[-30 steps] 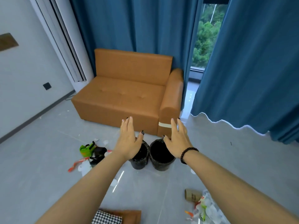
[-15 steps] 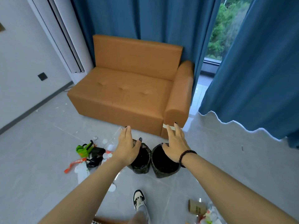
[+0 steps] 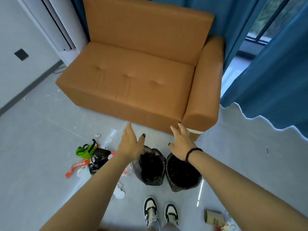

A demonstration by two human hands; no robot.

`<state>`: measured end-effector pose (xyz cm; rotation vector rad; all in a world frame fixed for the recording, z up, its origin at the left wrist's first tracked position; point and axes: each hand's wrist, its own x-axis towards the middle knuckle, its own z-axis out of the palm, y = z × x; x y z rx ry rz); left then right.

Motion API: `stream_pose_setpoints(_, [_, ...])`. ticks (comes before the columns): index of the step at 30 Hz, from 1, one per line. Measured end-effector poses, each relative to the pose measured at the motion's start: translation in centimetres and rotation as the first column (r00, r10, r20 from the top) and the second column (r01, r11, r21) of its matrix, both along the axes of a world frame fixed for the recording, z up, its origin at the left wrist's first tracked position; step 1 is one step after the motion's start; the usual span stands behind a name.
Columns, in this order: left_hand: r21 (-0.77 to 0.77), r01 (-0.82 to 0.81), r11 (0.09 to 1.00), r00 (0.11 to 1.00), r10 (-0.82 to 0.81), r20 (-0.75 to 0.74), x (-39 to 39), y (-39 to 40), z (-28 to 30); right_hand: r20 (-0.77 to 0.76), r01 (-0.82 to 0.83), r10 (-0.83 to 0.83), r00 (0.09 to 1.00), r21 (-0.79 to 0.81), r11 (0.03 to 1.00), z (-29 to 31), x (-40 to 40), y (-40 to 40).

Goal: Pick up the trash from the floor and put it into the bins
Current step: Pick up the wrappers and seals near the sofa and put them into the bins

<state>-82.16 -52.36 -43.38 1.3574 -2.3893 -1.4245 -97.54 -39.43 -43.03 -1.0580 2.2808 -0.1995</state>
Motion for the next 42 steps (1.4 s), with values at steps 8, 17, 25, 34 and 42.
stream_pose_setpoints(8, [0.238, -0.107, 0.965, 0.994, 0.103, 0.028, -0.7, -5.1, -8.3, 0.185, -0.208, 0.154, 0.971, 0.322, 0.923, -9.5, -2.6, -6.1])
stream_pose_setpoints(17, [0.273, -0.027, 0.962, 0.988, -0.015, 0.151, -2.3, -6.2, -24.9, 0.333, -0.237, 0.106, 0.937, 0.382, 0.893, -25.8, -1.6, -9.6])
stream_pose_setpoints(25, [0.265, 0.032, 0.964, 0.953, -0.110, 0.283, -0.4, -4.3, -42.7, 0.182, -0.495, 0.460, 0.869, 0.321, 0.807, -42.0, 1.2, -10.2])
stream_pose_setpoints(34, [0.425, -0.237, 0.874, 0.965, 0.161, 0.208, 3.1, -2.2, -51.8, 0.270, -0.505, 0.433, 0.860, 0.335, 0.795, -50.7, -1.5, -12.8])
stream_pose_setpoints(42, [0.492, -0.202, 0.847, 0.963, 0.081, 0.256, 4.2, -3.3, -53.6, 0.220, -0.441, 0.383, 0.897, 0.420, 0.793, -53.7, -3.1, -12.0])
